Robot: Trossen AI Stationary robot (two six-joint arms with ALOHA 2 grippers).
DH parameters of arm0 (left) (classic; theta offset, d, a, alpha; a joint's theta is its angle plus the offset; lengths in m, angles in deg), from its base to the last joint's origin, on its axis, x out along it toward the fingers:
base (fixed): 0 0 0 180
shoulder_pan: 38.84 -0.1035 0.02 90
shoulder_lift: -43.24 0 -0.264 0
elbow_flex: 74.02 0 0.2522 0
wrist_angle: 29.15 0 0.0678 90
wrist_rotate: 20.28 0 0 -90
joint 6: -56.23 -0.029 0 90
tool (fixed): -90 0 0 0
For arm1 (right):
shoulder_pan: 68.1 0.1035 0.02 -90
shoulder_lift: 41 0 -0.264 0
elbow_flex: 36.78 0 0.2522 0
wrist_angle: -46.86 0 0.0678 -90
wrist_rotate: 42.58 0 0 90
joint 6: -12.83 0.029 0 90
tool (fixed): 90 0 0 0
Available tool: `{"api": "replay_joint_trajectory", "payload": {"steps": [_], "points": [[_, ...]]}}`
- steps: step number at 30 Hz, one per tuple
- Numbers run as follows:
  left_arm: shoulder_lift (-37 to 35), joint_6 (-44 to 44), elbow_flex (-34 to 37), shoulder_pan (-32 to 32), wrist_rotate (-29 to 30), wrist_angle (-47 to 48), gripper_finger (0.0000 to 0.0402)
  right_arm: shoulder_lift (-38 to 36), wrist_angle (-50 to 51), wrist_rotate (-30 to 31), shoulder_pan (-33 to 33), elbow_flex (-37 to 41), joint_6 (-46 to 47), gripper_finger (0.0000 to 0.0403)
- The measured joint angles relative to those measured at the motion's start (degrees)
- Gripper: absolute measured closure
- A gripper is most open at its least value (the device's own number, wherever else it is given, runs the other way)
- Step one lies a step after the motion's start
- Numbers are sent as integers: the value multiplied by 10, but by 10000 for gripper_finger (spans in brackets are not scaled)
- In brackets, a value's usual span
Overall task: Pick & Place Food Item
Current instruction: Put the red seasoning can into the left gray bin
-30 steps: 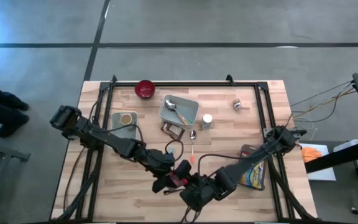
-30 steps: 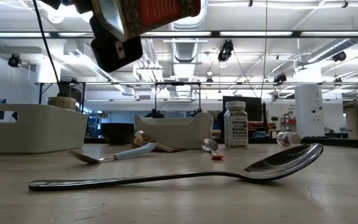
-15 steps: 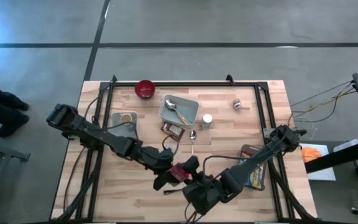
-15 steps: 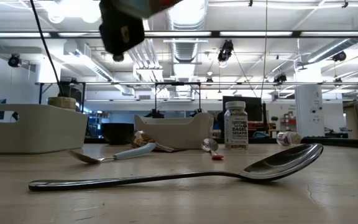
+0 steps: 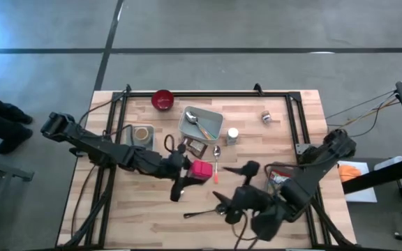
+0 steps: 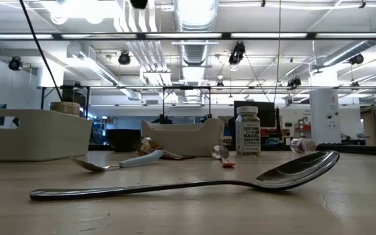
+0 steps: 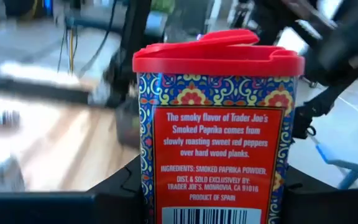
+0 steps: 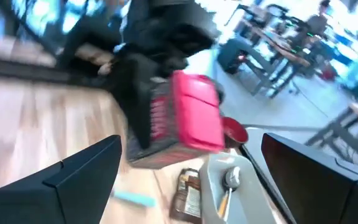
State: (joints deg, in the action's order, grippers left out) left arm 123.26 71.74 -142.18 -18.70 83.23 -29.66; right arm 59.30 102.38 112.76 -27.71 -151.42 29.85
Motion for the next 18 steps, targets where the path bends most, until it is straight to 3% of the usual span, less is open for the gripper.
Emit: {"api": "replay_joint_trajectory", "payload": {"steps": [4, 9, 11, 16, 18], "points": [[-1, -89, 0, 1, -2, -69, 228, -24, -37, 74, 16, 19, 30, 19], [-11, -115, 0, 2, -11, -86, 228, -33, -131, 60, 21, 61, 0, 19], [-12, -114, 0, 2, -14, -88, 228, -46, -185, 38, 14, 85, -20, 19], [-15, -124, 0, 1, -15, -92, 228, -92, -352, -110, -19, 166, -108, 19], [-16, -124, 0, 2, -15, -100, 228, -117, -407, -142, -30, 202, -136, 19]]}}
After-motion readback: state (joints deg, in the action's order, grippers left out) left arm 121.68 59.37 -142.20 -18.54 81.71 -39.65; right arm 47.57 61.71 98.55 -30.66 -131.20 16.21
